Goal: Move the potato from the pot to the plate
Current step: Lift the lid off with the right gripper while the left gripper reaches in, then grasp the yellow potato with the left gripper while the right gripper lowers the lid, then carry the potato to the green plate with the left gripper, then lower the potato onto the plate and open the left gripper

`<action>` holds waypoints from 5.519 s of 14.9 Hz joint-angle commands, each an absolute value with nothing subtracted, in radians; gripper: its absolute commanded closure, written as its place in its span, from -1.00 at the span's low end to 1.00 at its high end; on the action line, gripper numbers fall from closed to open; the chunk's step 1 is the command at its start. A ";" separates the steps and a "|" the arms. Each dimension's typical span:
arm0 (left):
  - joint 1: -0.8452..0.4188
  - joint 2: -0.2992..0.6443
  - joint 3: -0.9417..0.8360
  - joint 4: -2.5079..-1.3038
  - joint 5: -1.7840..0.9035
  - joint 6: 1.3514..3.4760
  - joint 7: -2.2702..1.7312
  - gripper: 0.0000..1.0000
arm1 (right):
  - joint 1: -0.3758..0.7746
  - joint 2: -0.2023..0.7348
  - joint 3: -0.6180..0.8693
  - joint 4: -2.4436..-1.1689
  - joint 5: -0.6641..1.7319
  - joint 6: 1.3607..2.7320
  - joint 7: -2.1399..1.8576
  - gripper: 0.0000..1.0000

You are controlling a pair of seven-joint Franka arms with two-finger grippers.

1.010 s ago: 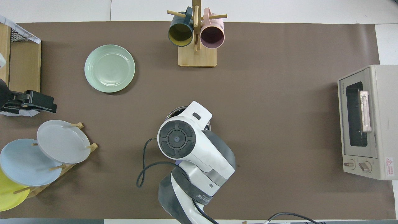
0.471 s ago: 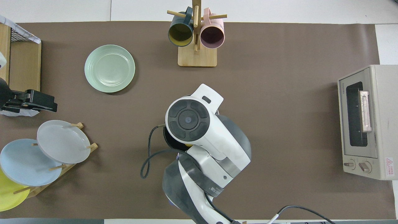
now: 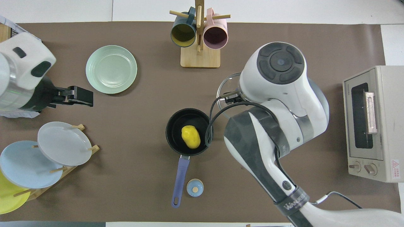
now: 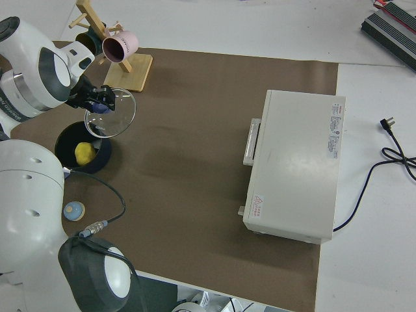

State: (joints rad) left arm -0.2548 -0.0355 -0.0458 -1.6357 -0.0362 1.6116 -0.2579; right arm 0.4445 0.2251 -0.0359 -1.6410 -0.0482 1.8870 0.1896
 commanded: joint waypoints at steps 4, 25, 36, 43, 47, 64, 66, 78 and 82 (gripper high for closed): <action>-0.475 0.093 -0.034 -1.773 -0.041 1.912 -0.598 -1.00 | 0.273 0.187 -0.021 -1.735 -0.035 1.916 -0.050 -0.06; -0.669 0.291 -0.034 -1.916 -0.037 2.181 -0.917 -1.00 | 0.071 0.212 -0.021 -1.991 -0.014 2.247 -0.287 -0.06; -0.698 0.290 -0.034 -1.940 -0.037 2.178 -0.939 -1.00 | 0.041 0.252 -0.021 -2.006 0.041 2.289 -0.334 -0.09; -0.698 0.290 -0.034 -1.939 -0.037 2.172 -0.937 0.92 | 0.037 0.252 -0.021 -2.037 0.054 2.316 -0.336 -0.18; -0.693 0.276 -0.032 -1.930 -0.037 2.155 -0.931 1.00 | 0.037 0.253 -0.021 -2.034 0.058 2.316 -0.328 -1.00; -0.152 0.471 -0.025 -1.316 -0.041 1.931 -0.094 1.00 | 0.054 0.124 -0.015 -1.643 0.037 1.726 -0.141 -1.00; -0.147 0.543 -0.021 -1.316 -0.035 2.014 -0.074 1.00 | 0.055 0.077 -0.015 -1.640 0.035 1.671 -0.127 -1.00; -0.140 0.566 -0.014 -1.522 -0.002 2.178 -0.051 0.41 | 0.041 0.003 -0.025 -1.641 0.037 1.568 -0.080 -1.00; -0.140 0.554 -0.011 -1.508 -0.002 2.171 -0.051 -1.00 | 0.038 0.003 -0.026 -1.640 0.035 1.575 -0.078 -1.00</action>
